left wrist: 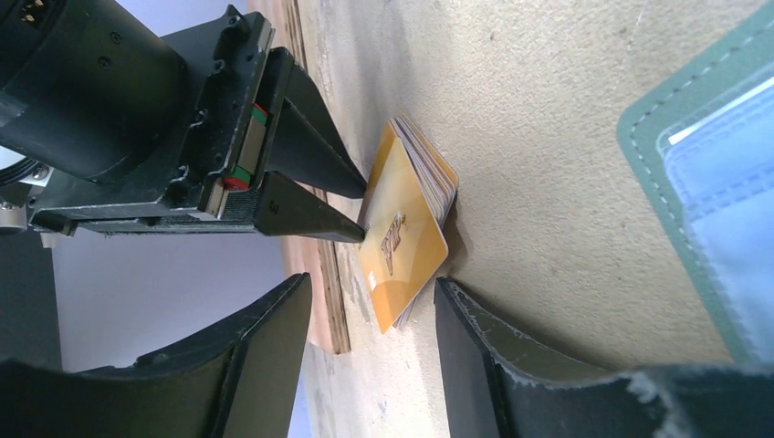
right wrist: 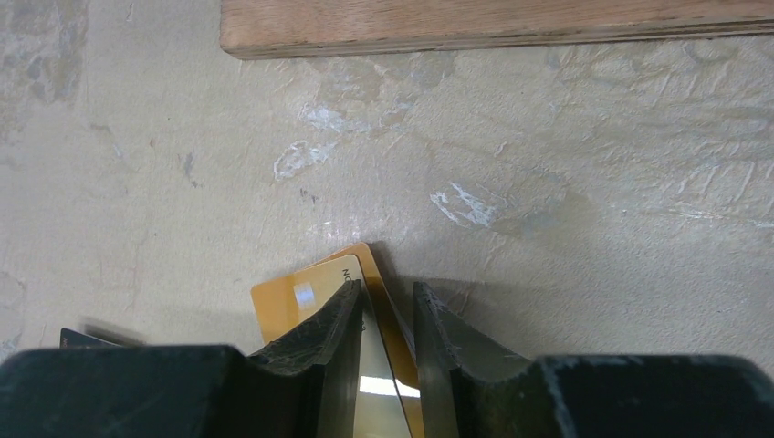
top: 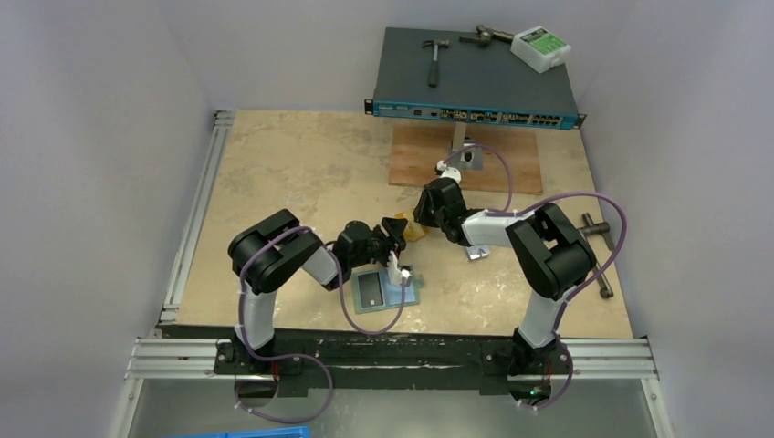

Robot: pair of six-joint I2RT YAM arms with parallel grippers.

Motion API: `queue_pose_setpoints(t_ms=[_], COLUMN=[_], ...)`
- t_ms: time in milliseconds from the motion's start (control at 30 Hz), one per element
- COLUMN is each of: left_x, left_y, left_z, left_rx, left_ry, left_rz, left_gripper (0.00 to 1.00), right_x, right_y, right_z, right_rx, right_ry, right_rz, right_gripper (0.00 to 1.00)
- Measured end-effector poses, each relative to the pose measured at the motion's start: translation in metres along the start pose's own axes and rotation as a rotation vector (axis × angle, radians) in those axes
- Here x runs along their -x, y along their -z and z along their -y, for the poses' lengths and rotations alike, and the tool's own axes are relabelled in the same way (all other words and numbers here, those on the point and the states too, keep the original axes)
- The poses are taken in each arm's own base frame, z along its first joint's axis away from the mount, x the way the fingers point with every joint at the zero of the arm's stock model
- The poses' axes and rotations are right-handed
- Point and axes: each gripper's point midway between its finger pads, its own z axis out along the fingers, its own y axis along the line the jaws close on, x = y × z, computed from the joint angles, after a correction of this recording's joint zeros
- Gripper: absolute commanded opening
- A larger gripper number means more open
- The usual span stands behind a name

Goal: Put the credit cards into the card holder
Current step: Pick up the credit card from the center of the board.

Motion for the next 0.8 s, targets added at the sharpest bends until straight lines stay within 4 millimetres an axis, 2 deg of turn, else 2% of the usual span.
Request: queue_pose_setpoints(t_ms=[367, 500, 700, 800], left_x=[0.01, 0.009, 0.0, -0.008], left_y=[-0.002, -0.002, -0.003, 0.003], left_z=[0.0, -0.001, -0.007, -0.024], left_rx=[0.002, 0.003, 0.012, 0.026], left_ry=[0.014, 0.018, 0.106, 0.19], left_rz=[0.017, 0.012, -0.033, -0.067], left_gripper=[0.48, 0.42, 0.34, 0.32], right_x=[0.0, 0.0, -0.001, -0.003], right_y=[0.0, 0.0, 0.001, 0.005], right_z=[0.0, 0.0, -0.002, -0.004], right_rx=[0.005, 0.007, 0.023, 0.047], right_ry=[-0.003, -0.004, -0.015, -0.024], right_rz=[0.006, 0.009, 0.014, 0.017], right_gripper=[0.23, 0.24, 0.47, 0.51])
